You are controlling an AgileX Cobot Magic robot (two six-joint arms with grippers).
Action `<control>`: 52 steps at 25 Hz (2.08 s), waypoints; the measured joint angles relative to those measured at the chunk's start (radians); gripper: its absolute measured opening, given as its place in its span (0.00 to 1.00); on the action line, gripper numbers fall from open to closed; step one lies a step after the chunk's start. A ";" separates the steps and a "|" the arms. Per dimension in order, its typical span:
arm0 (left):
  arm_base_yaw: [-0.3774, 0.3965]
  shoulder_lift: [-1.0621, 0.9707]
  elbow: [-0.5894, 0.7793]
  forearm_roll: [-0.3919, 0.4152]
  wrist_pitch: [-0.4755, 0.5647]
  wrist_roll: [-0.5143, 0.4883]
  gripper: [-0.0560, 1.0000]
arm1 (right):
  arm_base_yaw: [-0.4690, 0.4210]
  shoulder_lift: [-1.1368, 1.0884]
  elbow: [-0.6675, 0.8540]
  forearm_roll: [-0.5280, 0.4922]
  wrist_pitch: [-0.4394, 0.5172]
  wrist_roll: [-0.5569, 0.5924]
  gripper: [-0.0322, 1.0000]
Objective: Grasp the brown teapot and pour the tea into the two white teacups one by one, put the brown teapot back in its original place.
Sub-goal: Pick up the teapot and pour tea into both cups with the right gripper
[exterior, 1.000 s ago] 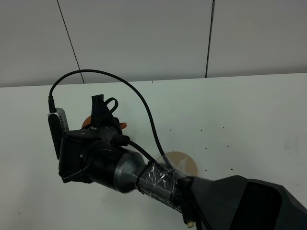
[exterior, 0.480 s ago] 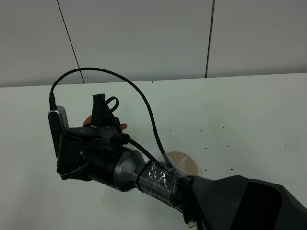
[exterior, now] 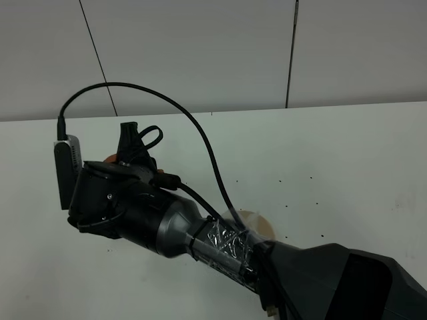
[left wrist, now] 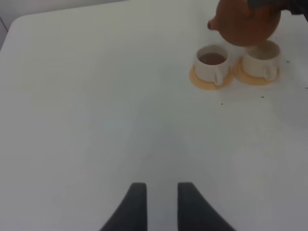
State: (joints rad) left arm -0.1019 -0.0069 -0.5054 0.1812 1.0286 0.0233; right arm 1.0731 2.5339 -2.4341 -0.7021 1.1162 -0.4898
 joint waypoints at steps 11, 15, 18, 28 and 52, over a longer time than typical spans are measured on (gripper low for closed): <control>0.000 0.000 0.000 0.000 0.000 0.000 0.27 | -0.067 0.000 -0.177 0.276 0.109 -0.017 0.12; 0.000 0.000 0.000 0.000 0.000 0.000 0.27 | -0.109 0.000 -0.197 0.381 0.115 -0.013 0.12; 0.000 0.000 0.000 0.000 0.000 0.000 0.27 | -0.120 0.000 -0.199 0.434 0.120 -0.007 0.12; 0.000 0.000 0.000 0.000 0.000 -0.002 0.27 | -0.140 -0.001 -0.198 0.475 0.120 0.059 0.12; 0.000 0.000 0.000 0.000 0.000 0.000 0.27 | -0.185 -0.284 0.259 0.474 0.116 0.193 0.12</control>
State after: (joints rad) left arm -0.1019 -0.0069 -0.5054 0.1812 1.0286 0.0228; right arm 0.8878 2.2503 -2.1747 -0.2277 1.2327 -0.2969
